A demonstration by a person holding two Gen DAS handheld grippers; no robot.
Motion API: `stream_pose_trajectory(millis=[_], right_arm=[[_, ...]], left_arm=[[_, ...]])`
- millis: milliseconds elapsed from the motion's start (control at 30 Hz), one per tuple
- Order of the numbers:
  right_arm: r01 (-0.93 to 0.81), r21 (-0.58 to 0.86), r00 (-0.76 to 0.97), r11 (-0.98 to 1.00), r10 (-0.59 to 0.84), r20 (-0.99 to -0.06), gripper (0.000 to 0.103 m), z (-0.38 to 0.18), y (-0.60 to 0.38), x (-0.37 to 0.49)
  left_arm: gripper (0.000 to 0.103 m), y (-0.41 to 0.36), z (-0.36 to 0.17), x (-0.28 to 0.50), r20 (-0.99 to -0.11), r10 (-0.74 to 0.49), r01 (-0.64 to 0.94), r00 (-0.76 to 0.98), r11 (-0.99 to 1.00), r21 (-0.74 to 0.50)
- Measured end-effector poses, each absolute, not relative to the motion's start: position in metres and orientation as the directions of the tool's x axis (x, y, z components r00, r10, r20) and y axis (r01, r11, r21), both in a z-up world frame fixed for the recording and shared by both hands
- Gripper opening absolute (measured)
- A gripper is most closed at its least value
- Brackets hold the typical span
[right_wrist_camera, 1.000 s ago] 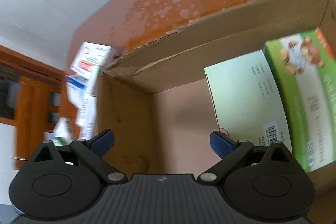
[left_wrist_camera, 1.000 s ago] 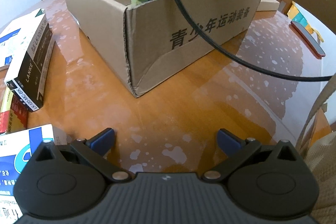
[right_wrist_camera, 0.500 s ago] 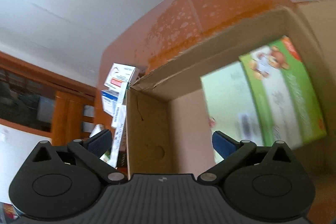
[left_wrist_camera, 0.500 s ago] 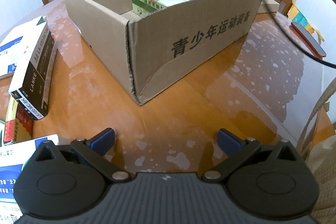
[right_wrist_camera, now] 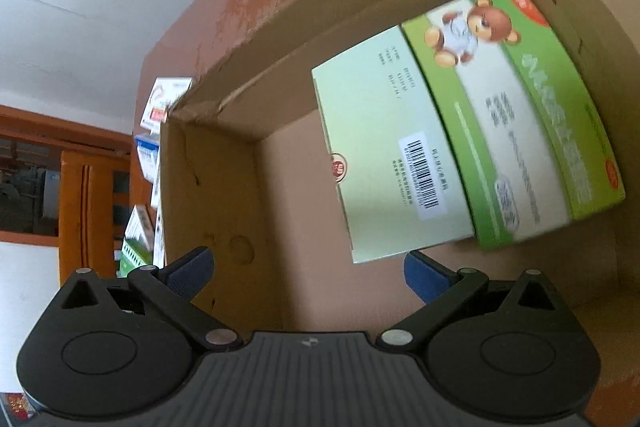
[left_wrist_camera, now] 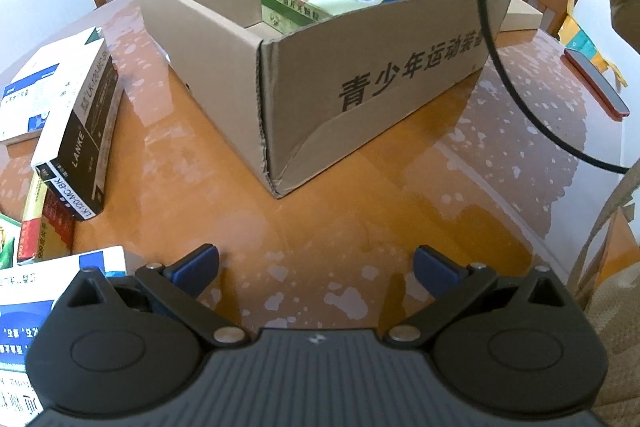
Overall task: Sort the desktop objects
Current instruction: 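Raise the open right gripper and move it over the Shenshitong box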
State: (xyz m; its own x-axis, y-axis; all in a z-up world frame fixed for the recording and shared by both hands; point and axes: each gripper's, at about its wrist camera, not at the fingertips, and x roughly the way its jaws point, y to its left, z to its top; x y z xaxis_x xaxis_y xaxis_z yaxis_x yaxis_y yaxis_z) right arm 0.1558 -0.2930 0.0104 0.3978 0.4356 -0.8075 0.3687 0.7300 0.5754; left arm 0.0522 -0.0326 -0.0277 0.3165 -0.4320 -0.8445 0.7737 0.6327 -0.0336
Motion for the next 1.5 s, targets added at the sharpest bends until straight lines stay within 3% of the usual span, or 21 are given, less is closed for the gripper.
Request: stream_pose_trajectory(millis=[167, 333, 400, 467, 633, 800, 967, 1167, 1367, 1500], right_arm=[[0.347, 0.605, 0.404, 0.716, 0.468, -0.786, 0.103, 0.019, -0.295, 0.149], [0.231, 0.647, 0.609, 0.727, 0.41, -0.679, 0.103, 0.066, -0.3, 0.116], [0.159, 0.574, 0.719, 0.803, 0.304, -0.625, 0.103, 0.099, -0.296, 0.098], [0.099, 0.407, 0.822, 0.908, 0.156, -0.547, 0.103, 0.135, -0.284, 0.079], [0.088, 0.098, 0.908, 0.991, -0.039, -0.418, 0.103, 0.169, -0.256, 0.056], [0.083, 0.052, 0.854, 0.995, -0.045, -0.519, 0.103, 0.137, -0.245, 0.064], [-0.094, 0.073, 0.785, 0.993, 0.119, -0.608, 0.103, 0.122, -0.228, 0.068], [-0.323, 0.117, 0.732, 0.939, 0.326, -0.599, 0.103, 0.131, -0.181, 0.074], [-0.424, 0.037, 0.745, 0.905, 0.372, -0.554, 0.103, 0.135, -0.124, 0.069], [-0.384, 0.034, 0.741, 0.923, 0.33, -0.585, 0.103, 0.131, -0.097, 0.069]], left_arm=[[0.103, -0.035, -0.024, 0.051, -0.843, -0.433, 0.775, 0.32, 0.631, -0.029], [0.103, -0.038, -0.014, 0.048, -0.828, -0.442, 0.777, 0.345, 0.63, -0.012], [0.103, -0.038, -0.009, 0.046, -0.817, -0.45, 0.771, 0.36, 0.637, -0.011], [0.103, -0.039, -0.003, 0.043, -0.807, -0.454, 0.762, 0.378, 0.648, -0.008], [0.103, -0.042, 0.006, 0.032, -0.792, -0.436, 0.732, 0.427, 0.681, 0.02], [0.103, -0.04, 0.013, 0.015, -0.782, -0.395, 0.673, 0.482, 0.739, 0.041], [0.103, -0.03, 0.018, 0.0, -0.783, -0.326, 0.586, 0.53, 0.808, 0.06], [0.103, -0.003, 0.022, -0.011, -0.785, -0.255, 0.498, 0.565, 0.864, 0.077], [0.103, 0.035, 0.021, -0.005, -0.776, -0.248, 0.457, 0.58, 0.888, 0.057], [0.103, 0.066, 0.02, -0.002, -0.766, -0.266, 0.445, 0.585, 0.895, 0.03]])
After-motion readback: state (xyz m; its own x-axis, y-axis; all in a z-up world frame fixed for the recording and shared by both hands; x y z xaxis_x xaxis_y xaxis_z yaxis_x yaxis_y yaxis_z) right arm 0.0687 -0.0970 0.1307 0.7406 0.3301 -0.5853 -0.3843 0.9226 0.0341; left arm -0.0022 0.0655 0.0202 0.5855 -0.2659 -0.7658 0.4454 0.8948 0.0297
